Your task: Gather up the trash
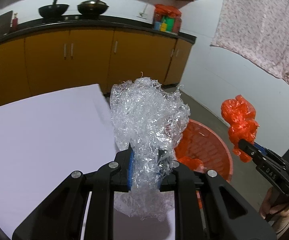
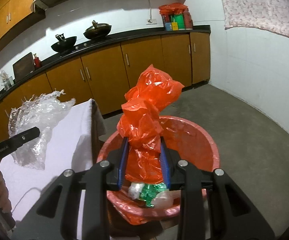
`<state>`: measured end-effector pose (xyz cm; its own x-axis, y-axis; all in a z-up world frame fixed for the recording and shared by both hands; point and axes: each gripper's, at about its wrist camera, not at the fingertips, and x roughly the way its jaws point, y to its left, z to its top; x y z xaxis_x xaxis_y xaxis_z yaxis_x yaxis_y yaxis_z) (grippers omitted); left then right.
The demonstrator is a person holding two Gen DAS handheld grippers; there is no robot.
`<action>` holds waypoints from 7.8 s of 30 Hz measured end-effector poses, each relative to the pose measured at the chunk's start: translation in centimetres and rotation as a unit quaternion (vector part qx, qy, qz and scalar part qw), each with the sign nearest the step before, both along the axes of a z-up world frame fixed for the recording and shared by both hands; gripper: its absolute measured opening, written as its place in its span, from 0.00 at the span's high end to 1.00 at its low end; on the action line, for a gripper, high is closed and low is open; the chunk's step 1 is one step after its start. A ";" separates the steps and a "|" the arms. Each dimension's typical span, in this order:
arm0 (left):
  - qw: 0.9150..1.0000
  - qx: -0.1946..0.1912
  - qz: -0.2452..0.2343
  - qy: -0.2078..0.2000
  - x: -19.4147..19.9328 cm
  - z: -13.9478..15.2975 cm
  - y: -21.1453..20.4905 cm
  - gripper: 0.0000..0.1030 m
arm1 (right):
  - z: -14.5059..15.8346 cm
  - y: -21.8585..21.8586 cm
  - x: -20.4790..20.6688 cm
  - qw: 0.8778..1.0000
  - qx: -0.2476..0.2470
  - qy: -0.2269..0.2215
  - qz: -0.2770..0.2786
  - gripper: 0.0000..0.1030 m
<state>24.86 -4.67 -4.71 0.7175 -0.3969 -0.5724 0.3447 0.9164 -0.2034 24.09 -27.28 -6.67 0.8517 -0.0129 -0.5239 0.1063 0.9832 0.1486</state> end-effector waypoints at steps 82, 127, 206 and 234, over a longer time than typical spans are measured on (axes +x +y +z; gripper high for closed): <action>0.980 0.055 0.116 -0.155 -14.2 4.2 8.0 0.02 | 6.7 5.5 -16.4 0.983 -0.047 -0.172 -0.050 0.04; 0.964 0.053 0.207 -0.158 -22.7 3.6 13.0 0.02 | 4.9 10.7 -23.5 0.986 -0.075 -0.145 -0.031 0.04; 0.962 0.060 0.209 -0.163 -23.5 5.1 12.0 0.02 | 7.6 9.3 -24.0 0.988 -0.075 -0.131 -0.044 0.04; 0.961 0.064 0.211 -0.164 -23.6 5.2 12.1 0.02 | 7.5 9.4 -24.0 0.987 -0.075 -0.131 -0.045 0.04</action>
<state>1.29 7.45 0.51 0.9498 0.0284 -0.3117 -0.0378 0.9990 -0.0239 0.09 -17.88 0.86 0.9499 -0.1550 -0.2715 0.1710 0.9846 0.0360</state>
